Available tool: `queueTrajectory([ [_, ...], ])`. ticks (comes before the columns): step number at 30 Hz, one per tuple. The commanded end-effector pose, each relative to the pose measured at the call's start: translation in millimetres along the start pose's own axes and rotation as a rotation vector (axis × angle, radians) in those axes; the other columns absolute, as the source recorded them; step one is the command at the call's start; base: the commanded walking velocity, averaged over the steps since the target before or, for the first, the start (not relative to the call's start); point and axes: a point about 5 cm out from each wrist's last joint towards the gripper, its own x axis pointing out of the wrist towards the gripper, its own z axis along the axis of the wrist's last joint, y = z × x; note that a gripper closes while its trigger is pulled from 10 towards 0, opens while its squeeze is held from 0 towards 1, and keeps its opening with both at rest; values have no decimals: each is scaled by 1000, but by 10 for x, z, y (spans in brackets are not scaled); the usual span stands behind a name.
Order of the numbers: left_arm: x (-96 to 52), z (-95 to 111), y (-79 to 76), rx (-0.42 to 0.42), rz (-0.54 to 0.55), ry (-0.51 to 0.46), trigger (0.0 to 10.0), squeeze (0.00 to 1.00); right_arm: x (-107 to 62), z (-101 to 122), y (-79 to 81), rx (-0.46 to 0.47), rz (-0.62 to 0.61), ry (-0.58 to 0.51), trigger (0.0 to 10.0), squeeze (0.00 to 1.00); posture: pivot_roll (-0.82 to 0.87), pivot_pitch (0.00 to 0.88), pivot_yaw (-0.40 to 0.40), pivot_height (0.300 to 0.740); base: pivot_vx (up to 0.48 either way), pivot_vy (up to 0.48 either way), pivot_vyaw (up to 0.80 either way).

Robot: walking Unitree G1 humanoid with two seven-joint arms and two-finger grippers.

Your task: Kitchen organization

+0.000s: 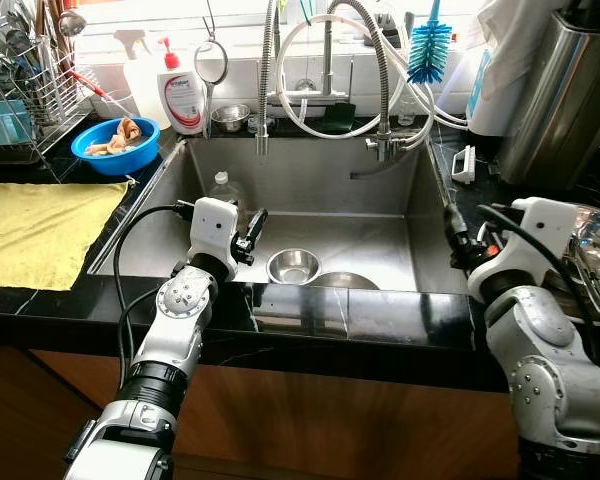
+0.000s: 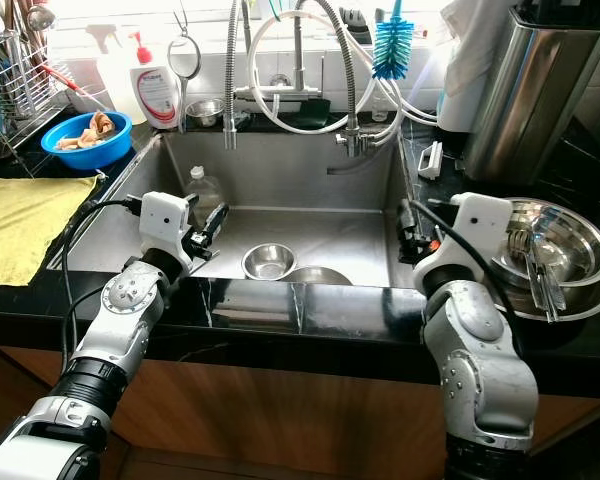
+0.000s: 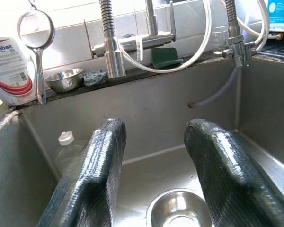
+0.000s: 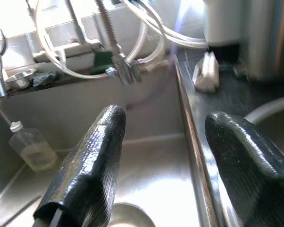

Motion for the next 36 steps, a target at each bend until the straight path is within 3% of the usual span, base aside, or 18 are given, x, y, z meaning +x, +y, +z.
queueTrajectory([
  [1, -15, 16, 14, 24, -2, -1, 10000, 0, -7, 33, 130, -75, 47, -46, 10000, 0, -87, 0, 68, 740, 0, 0, 0],
  [3, -17, 8, 12, 24, -1, 2, 10000, 0, -21, 60, 224, -132, 78, -90, 10000, 0, -88, 0, 68, 740, 0, 0, 0],
  [5, -34, -37, 6, 23, 8, 16, 10000, 0, -67, 102, 374, -130, 110, -154, 10000, 0, -90, 0, 68, 740, 0, 0, 0],
  [9, -50, -60, 3, 23, 14, 24, 10000, 0, -177, 138, 508, -191, 132, -240, 10000, 0, -90, 0, 66, 740, 0, 0, 0],
  [10, -52, -60, 9, 23, 16, 24, 10000, 0, -250, 118, 508, -251, 110, -277, 10000, 0, -92, 0, 65, 740, 0, 0, 0],
  [15, -62, -75, 10, 10, 34, 24, 10000, 0, -501, 37, 306, -305, -16, -317, 10000, 0, -101, 6, 67, 740, 0, 0, 0],
  [19, -64, -60, -34, -30, 50, 1, 10000, 0, -642, 37, 150, -282, -140, -350, 10000, 0, -113, 9, 75, 740, 0, 0, 0],
  [24, -46, -19, -134, -44, 41, -26, 10000, 0, -682, -2, 175, -324, -146, -383, 10000, 0, -118, 6, 78, 740, 0, 0, 0],
  [31, -39, 2, -94, -82, 77, -49, 10000, 0, -670, -62, 222, -324, -131, -387, 10000, 0, -118, 0, 75, 740, 0, 0, 0],
  [32, -57, -14, -8, -102, 111, -42, 10000, 0, -691, -86, 102, -273, -197, -374, 10000, 0, -117, 0, 75, 740, 0, 0, 0],
  [33, -76, -34, 79, -114, 144, -31, 10000, 0, -715, -65, -12, -304, -234, -371, 10000, 0, -121, 0, 72, 740, 0, 0, 0],
  [36, -82, -29, 155, -118, 171, -31, 10000, 0, -750, -12, -142, -378, -240, -379, 10000, 0, -130, 0, 68, 740, 0, 0, 0],
])
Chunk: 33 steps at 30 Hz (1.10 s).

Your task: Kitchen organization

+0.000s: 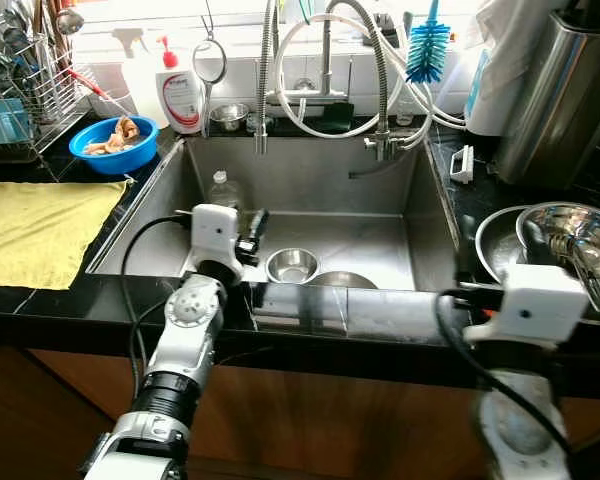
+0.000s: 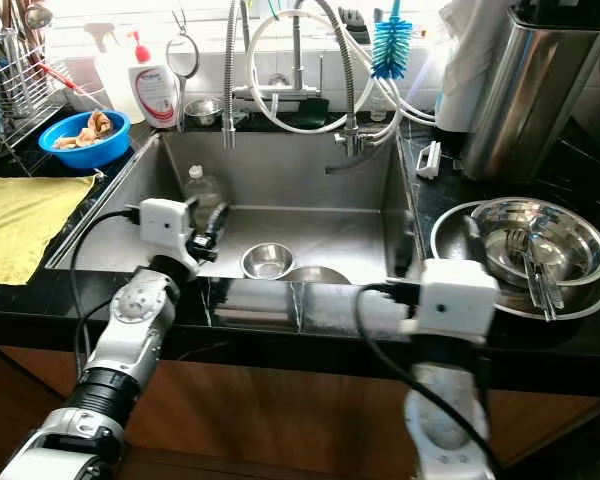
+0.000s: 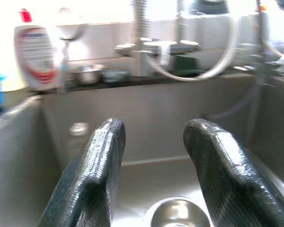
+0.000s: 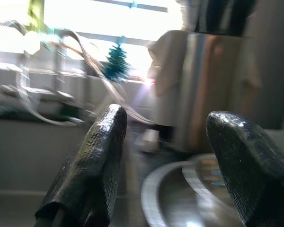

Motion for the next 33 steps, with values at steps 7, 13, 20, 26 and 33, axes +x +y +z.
queueTrajectory([
  [7, 3, 24, 111, -16, 55, -13, 10000, 0, -121, -61, -347, -24, -96, 33, 10000, 0, -114, 0, 54, 740, 0, 0, 0],
  [13, 7, 18, 64, -34, 29, -8, 10000, 0, -137, -79, -340, -12, -105, 49, 10000, 0, -112, 0, 62, 740, 0, 0, 0],
  [20, 34, 32, 5, -41, 9, -13, 10000, 0, -130, -71, -325, 9, -104, 50, 10000, 0, -115, 0, 69, 740, 0, 143, 0],
  [26, 50, 49, 0, -44, 5, -17, 10000, 0, -87, -16, -308, 17, -101, 30, 10000, 0, -112, 0, 66, 740, 0, 0, 0],
  [33, 55, 68, -10, -34, 0, -25, 10000, 0, -66, 8, -325, 15, -113, 25, 10000, 0, -113, 0, 65, 740, 0, 0, 0],
])
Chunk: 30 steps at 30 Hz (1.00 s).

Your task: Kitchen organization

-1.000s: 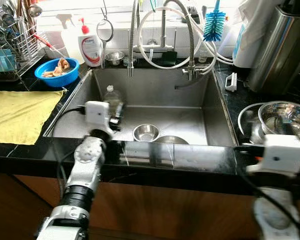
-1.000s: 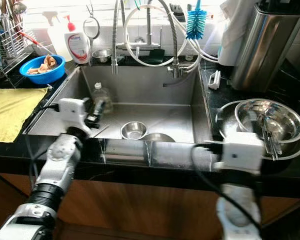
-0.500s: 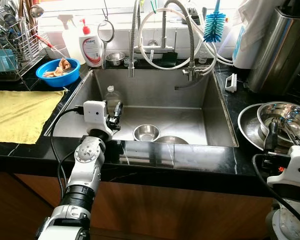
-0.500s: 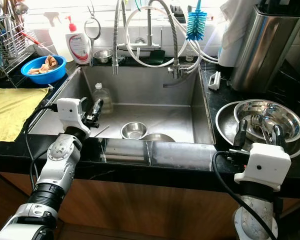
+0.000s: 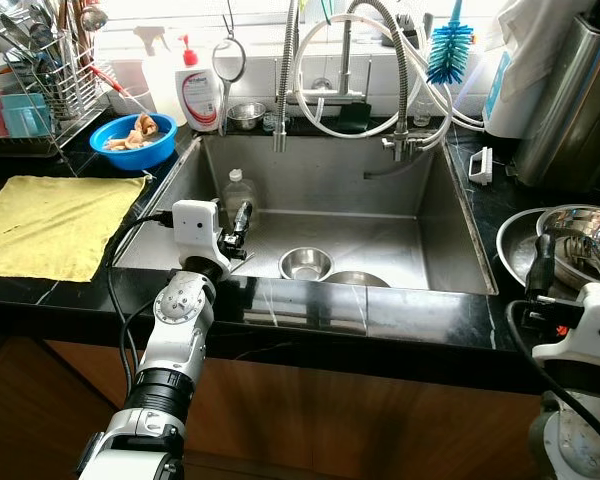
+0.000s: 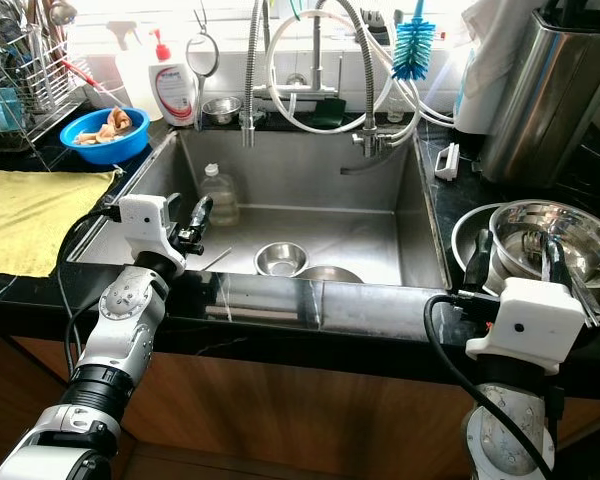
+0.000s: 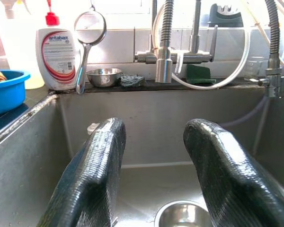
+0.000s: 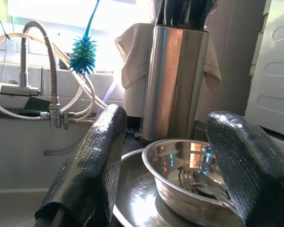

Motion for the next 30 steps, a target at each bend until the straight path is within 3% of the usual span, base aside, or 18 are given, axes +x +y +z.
queueTrajectory([
  [1, 27, 43, 12, 4, 0, -10, 10000, 0, 15, 70, -19, 3, -17, -18, 10000, 0, -113, 0, 65, 740, 0, 0, 0],
  [9, 22, 38, 10, -7, 3, -3, 10000, 0, -8, 54, -51, 0, -31, 6, 10000, 0, -115, 0, 66, 740, 0, 348, 0],
  [20, 16, 40, 16, 4, 1, -1, 10000, 0, -8, 50, -50, -1, -34, 22, 10000, 0, -112, 0, 67, 740, 0, 0, 0],
  [23, 14, 41, 18, 6, 1, -1, 10000, 0, -22, 55, -75, -13, -54, 23, 10000, 0, -112, 0, 67, 740, 0, 0, 0],
  [26, 11, 43, 20, 8, -1, 0, 10000, 0, -113, 23, -206, -59, -162, 54, 10000, 0, -115, 0, 68, 740, 0, 0, 0],
  [30, 10, 39, 20, 7, -1, 1, 10000, 0, -169, 19, -218, -69, -160, 60, 10000, 0, -115, 1, 70, 740, 0, 0, 0],
])
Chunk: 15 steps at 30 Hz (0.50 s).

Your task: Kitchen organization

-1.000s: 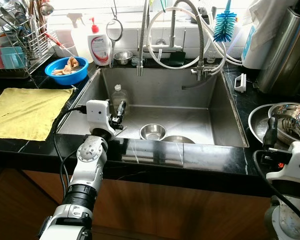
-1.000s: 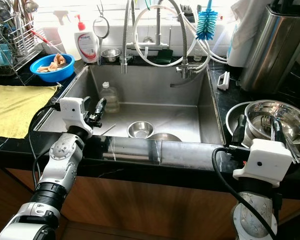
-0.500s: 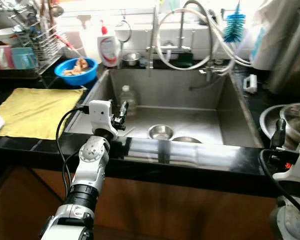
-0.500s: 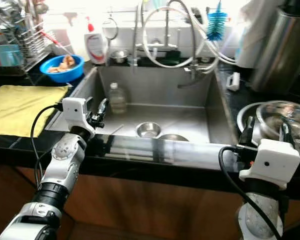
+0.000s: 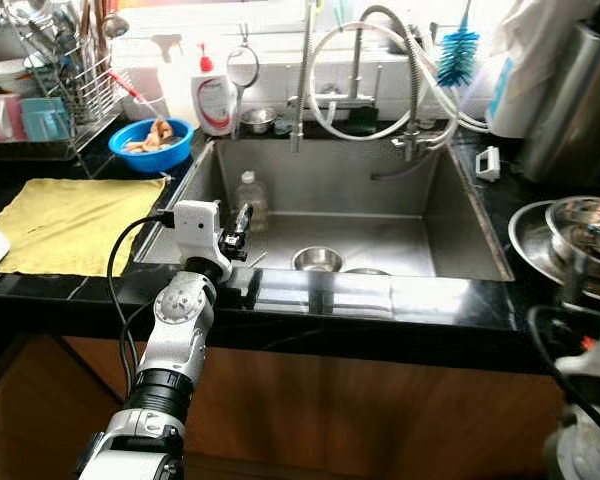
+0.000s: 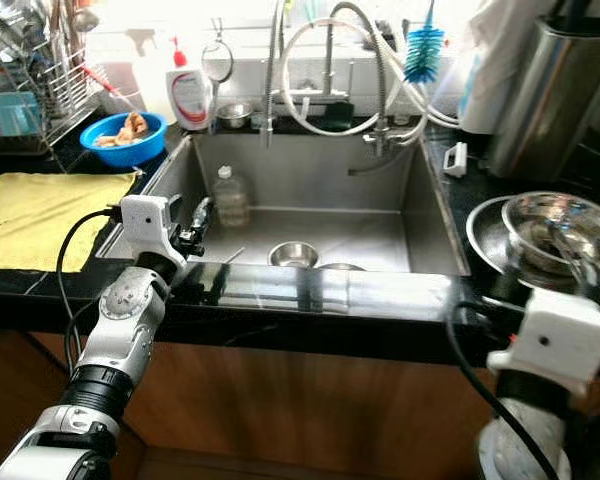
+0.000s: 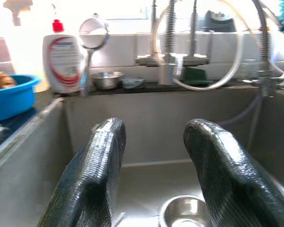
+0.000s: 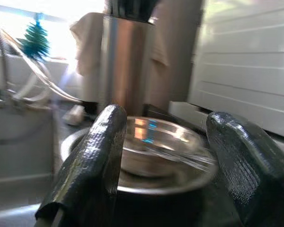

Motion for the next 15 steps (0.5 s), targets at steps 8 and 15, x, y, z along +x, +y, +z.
queueTrajectory([
  [8, 18, 48, 18, 4, -1, -12, 10000, 0, -84, 89, -37, 6, -40, -16, 10000, 0, -117, 5, 73, 740, 0, 0, 0],
  [15, 24, 47, 15, 6, 0, -11, 10000, 0, -105, 32, -70, 50, -87, 27, 10000, 0, -114, 4, 73, 740, 0, 0, 0],
])
